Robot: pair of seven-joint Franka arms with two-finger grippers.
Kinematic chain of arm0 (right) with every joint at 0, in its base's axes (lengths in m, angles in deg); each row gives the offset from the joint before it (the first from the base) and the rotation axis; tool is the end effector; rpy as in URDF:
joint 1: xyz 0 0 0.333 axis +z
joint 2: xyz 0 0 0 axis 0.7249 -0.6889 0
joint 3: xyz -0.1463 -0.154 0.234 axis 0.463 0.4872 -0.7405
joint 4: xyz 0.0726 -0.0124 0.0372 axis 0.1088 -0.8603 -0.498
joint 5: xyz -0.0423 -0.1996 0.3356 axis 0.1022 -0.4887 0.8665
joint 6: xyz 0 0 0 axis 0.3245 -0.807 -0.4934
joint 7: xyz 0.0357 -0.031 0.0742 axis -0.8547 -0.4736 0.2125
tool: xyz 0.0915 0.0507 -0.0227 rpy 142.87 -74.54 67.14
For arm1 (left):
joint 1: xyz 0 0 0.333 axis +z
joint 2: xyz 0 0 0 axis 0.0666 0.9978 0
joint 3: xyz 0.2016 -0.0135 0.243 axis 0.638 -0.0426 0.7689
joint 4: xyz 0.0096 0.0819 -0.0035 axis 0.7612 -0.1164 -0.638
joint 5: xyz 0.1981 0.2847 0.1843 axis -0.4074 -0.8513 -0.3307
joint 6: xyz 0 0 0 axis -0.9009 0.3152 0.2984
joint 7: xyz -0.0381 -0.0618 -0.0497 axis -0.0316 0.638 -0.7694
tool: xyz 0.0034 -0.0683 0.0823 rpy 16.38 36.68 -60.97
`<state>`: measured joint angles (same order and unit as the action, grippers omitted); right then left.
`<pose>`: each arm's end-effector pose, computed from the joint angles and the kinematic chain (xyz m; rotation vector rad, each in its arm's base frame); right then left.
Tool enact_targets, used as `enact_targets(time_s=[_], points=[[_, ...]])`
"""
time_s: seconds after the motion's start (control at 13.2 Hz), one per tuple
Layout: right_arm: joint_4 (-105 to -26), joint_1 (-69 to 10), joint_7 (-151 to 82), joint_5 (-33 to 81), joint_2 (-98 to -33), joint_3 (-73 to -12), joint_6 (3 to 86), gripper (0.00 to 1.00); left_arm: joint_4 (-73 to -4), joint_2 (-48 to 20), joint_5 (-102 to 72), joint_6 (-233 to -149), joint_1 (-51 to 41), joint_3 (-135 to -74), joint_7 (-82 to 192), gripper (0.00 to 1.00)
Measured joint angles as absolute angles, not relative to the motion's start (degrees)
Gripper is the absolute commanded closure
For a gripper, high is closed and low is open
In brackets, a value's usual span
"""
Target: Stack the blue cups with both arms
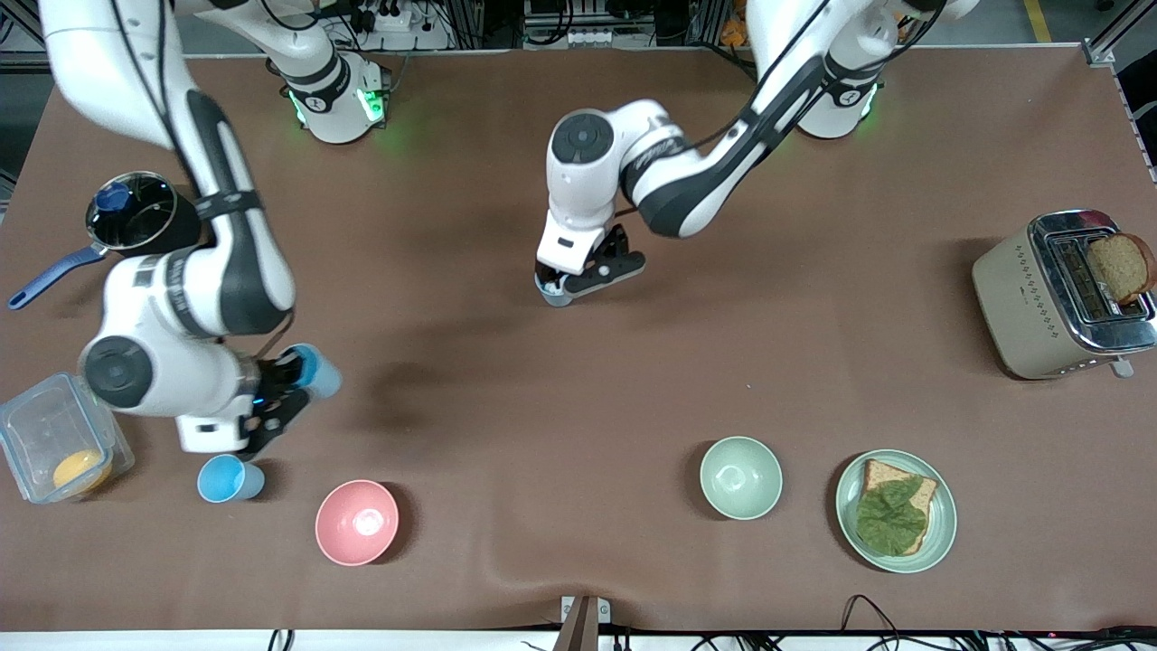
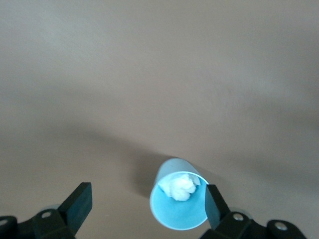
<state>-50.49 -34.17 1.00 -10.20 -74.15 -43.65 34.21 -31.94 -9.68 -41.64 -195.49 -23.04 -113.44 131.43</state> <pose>0.6757 0.1080 0.3417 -2.8022 -1.2606 0.2811 0.4430 -0.5176 0.3441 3.0596 0.6267 0.0655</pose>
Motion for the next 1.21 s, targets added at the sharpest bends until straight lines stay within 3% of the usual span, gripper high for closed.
enact_targets(time_s=[0.3, 0.61, 1.21], points=[[-50.2, -26.8, 1.0, -7.6, -74.0, -43.8, 32.6, 1.00, -31.8, -18.5, -39.2, -186.4, -14.8, -113.1, 121.2, 0.00], [-48.9, -17.0, -2.2, -6.0, -74.0, -43.9, 32.5, 1.00, -31.8, -25.2, -31.2, -180.3, 0.9, -112.7, 92.0, 0.00], [-48.8, -4.1, -22.9, -5.0, -74.7, -43.8, 32.4, 1.00, -31.0, -32.0, -30.8, -171.1, 17.9, -112.5, 64.6, 0.00]])
